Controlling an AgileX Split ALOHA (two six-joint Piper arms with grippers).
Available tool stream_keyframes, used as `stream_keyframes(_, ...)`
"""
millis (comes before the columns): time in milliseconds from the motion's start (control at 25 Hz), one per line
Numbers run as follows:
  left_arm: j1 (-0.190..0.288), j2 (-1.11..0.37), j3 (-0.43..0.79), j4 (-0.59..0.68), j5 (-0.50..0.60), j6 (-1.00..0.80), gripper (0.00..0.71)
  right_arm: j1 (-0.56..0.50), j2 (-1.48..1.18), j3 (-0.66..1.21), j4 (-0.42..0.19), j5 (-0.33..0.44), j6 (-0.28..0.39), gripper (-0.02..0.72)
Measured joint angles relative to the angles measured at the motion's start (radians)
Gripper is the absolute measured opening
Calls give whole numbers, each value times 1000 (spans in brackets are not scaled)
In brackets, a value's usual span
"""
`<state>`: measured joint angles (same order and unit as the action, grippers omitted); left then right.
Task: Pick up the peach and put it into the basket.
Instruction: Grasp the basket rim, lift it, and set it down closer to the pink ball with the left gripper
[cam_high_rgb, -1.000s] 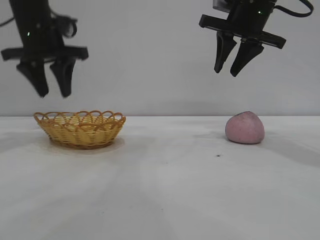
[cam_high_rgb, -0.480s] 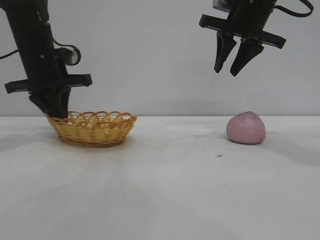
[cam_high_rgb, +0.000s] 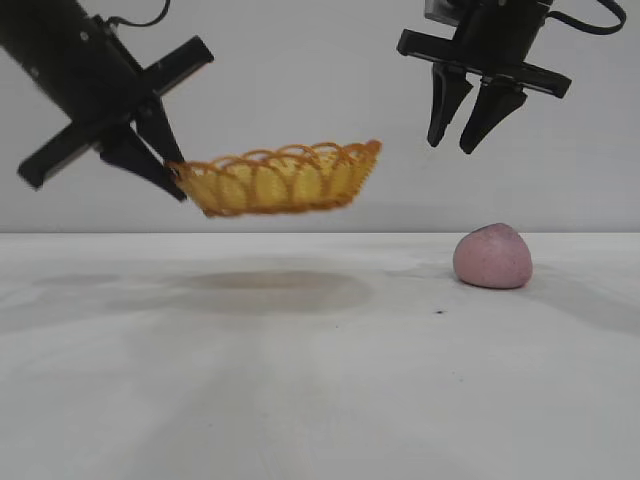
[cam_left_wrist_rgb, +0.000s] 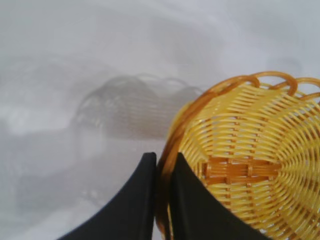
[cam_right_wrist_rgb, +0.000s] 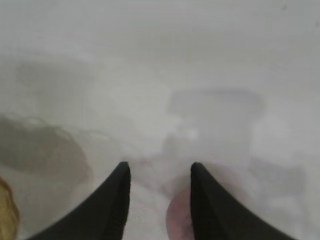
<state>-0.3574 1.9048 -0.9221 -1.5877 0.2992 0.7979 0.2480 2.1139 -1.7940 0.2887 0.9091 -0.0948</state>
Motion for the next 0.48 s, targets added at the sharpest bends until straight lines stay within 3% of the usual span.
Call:
stream_keyframes(120, -1, 18, 0, 1, -4, 22, 0, 0, 0, 0, 0, 2, 0, 247)
stream_keyframes(160, -3, 19, 0, 6, -4, 24, 71, 0, 0, 0, 2, 4, 0, 247)
stream_keyframes(240, -3, 22, 0, 10, -2, 29, 71, 0, 0, 0, 2, 4, 0, 247)
stream_keyframes(360, -3, 24, 0, 12, 1, 29, 251, 0, 0, 0, 2, 4, 0, 247)
stream_keyframes(480, -3, 24, 0, 16, 7, 29, 368, 0, 0, 0, 2, 4, 0, 247)
